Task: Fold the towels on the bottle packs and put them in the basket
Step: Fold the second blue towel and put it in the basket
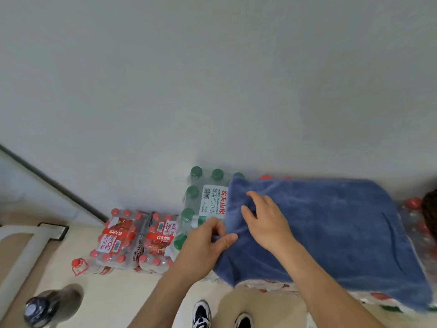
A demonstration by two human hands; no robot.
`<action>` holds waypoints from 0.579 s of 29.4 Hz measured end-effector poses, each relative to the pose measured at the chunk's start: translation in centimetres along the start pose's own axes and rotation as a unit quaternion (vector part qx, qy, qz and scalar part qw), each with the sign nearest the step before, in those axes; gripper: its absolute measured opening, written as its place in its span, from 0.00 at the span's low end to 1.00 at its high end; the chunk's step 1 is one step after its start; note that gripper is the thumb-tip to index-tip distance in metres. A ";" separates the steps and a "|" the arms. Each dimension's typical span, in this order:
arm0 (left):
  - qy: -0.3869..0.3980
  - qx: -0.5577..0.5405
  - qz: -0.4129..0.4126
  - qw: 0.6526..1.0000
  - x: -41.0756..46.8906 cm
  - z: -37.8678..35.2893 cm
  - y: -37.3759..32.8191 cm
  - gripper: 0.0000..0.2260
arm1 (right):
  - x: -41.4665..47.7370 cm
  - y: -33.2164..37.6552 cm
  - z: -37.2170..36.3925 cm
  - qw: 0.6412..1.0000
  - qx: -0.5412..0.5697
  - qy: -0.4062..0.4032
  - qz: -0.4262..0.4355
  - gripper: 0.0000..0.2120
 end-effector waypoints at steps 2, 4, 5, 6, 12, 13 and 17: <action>0.010 -0.024 -0.006 1.000 0.6 -0.5 -0.5 0.11 | 1.5 1.4 1.0 0.999 -0.010 -0.040 0.020 0.22; 0.013 -0.049 0.004 0.999 0.8 -0.8 -0.5 0.10 | 3.5 3.5 1.2 0.998 -0.037 -0.038 0.046 0.22; 0.013 -0.062 0.009 0.998 0.9 -0.9 -0.5 0.09 | 4.5 4.5 0.9 0.995 -0.073 -0.024 0.058 0.23; 0.013 -0.075 0.013 0.997 0.9 -1.0 -0.6 0.09 | 5.3 5.2 0.3 0.991 -0.118 -0.005 0.064 0.25; -0.052 -0.161 0.043 0.985 0.1 0.3 -0.9 0.06 | 8.0 6.9 1.0 0.969 -0.219 0.060 0.093 0.12; -0.081 -0.184 0.048 0.978 -0.2 0.9 -0.8 0.06 | 8.3 6.8 1.9 0.972 -0.198 0.074 0.099 0.10; -0.231 -0.176 0.013 0.957 -2.4 4.8 -0.4 0.09 | 8.6 5.1 7.2 0.990 0.079 0.050 0.104 0.11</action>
Point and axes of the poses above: each hand's wrist, its own x-axis towards the middle knuckle, its own z-axis out of the back of the hand, y = z × x, the point moved 7 cm from there along x, towards the middle knuckle, and after that the axes turned 10 degrees about -z, right-handed, at the moved point
